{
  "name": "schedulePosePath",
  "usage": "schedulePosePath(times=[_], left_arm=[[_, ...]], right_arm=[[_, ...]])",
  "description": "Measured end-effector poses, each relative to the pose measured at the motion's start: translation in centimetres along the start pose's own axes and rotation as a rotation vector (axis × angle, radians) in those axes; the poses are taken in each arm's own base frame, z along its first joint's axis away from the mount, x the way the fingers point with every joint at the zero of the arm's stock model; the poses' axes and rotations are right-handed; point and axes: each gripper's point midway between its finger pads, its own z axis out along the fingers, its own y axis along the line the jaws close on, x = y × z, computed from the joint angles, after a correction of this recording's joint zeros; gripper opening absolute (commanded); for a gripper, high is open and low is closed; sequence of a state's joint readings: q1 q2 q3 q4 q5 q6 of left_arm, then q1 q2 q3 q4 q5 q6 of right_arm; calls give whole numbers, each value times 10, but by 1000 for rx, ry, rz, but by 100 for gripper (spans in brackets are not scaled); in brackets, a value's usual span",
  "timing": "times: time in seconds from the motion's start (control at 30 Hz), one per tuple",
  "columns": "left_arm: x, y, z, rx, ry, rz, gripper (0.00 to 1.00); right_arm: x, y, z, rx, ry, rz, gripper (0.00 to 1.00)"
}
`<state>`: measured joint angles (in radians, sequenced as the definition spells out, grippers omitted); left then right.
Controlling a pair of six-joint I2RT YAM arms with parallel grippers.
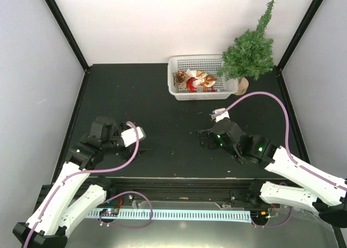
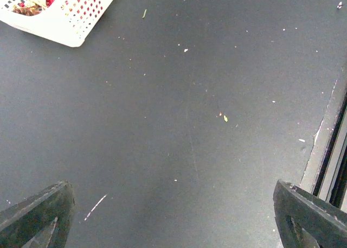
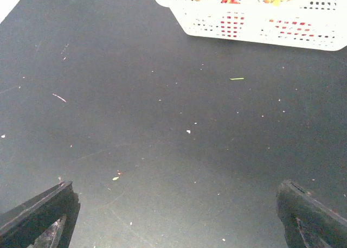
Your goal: Decorate the small christmas tree
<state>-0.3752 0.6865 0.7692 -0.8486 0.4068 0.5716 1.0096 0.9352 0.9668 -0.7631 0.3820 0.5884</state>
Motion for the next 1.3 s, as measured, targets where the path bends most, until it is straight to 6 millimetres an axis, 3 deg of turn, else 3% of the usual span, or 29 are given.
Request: schedulePosePath(times=[0.27, 0.6, 0.8, 0.87, 0.97, 1.07, 1.17, 1.3], left_arm=[[1, 4, 0, -16, 3, -17, 99], [4, 12, -1, -38, 9, -66, 99], [5, 17, 1, -33, 17, -106, 99], [3, 22, 2, -34, 14, -122, 99], [3, 31, 5, -41, 19, -150, 99], [3, 44, 8, -46, 31, -190, 99], [3, 54, 12, -47, 34, -219, 99], [-2, 58, 12, -55, 8, -213, 99]], right_arm=[[-7, -7, -1, 39, -39, 6, 100], [-7, -9, 16, 117, -14, -24, 100], [-24, -19, 12, 148, -61, -15, 100], [-43, -36, 9, 194, -97, 15, 100], [-88, -74, -3, 274, -191, 107, 100], [-144, -110, -26, 358, -339, 177, 100], [-193, -121, -43, 408, -461, 177, 100], [-248, -145, -47, 485, -576, 193, 100]])
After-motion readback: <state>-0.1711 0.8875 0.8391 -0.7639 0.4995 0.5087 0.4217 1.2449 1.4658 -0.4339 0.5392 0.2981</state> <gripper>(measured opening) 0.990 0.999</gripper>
